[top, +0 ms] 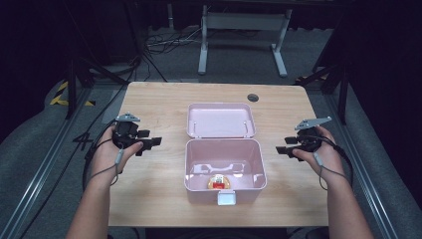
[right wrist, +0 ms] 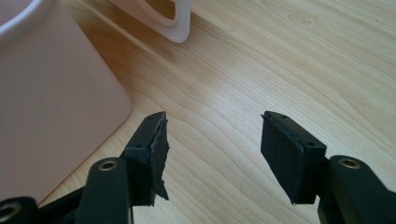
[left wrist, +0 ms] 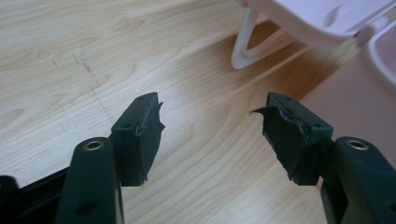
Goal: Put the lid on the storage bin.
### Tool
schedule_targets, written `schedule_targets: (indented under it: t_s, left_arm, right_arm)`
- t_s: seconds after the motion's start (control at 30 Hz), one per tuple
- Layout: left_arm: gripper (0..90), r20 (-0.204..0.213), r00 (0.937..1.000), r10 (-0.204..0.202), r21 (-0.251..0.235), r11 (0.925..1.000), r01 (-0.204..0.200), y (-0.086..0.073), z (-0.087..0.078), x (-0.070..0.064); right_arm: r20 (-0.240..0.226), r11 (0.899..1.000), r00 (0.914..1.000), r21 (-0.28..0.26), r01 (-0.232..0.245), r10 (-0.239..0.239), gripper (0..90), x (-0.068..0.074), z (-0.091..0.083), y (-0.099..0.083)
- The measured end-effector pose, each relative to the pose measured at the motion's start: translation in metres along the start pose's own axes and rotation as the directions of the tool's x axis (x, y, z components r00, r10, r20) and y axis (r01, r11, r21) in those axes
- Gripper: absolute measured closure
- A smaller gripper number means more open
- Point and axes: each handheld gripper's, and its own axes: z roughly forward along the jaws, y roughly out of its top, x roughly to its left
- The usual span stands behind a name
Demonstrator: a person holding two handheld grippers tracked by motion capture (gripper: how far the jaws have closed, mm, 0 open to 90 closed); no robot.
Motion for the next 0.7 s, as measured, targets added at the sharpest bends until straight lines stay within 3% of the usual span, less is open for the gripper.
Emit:
schedule_targets:
  t_s: [0.13, 0.23, 0.47, 0.53, 0.6, 0.7]
  left_arm:
    - [37.6, -0.002, 0.9994, 0.034, -0.023, 0.9991, -0.034, 0.004, -0.002, -0.002]
    - [36.3, 0.027, 0.9992, 0.029, -0.018, 0.9994, -0.029, 0.009, -0.005, -0.005]
    - [35.1, 0.011, 0.9985, 0.054, -0.036, 0.9979, -0.054, 0.026, -0.004, -0.012]
    - [34.9, 0.022, 0.9977, 0.064, -0.037, 0.9973, -0.063, 0.039, 0.001, -0.017]
    - [34.9, 0.071, 0.9966, 0.042, -0.032, 0.9987, -0.040, 0.049, 0.005, -0.017]
    - [35.3, 0.057, 0.9975, 0.041, -0.050, 0.9980, -0.038, 0.062, 0.011, -0.016]
  right_arm:
    - [-0.002, 1.000, 1.0000, -0.005, 0.002, -0.002, 42.0, -0.001, 0.001, -0.001]
    - [0.001, 1.000, 1.0000, -0.009, -0.002, 0.002, 41.1, -0.001, 0.000, -0.002]
    - [0.010, 1.000, 1.0000, -0.014, 0.002, -0.002, 40.9, 0.000, -0.003, -0.008]
    - [0.017, 1.000, 0.9998, -0.022, -0.005, 0.005, 40.8, -0.001, -0.005, -0.010]
    - [0.017, 1.000, 0.9998, -0.027, -0.010, 0.010, 40.8, -0.001, -0.006, -0.012]
    - [0.016, 1.000, 0.9998, -0.030, -0.007, 0.008, 40.5, -0.001, -0.007, -0.013]
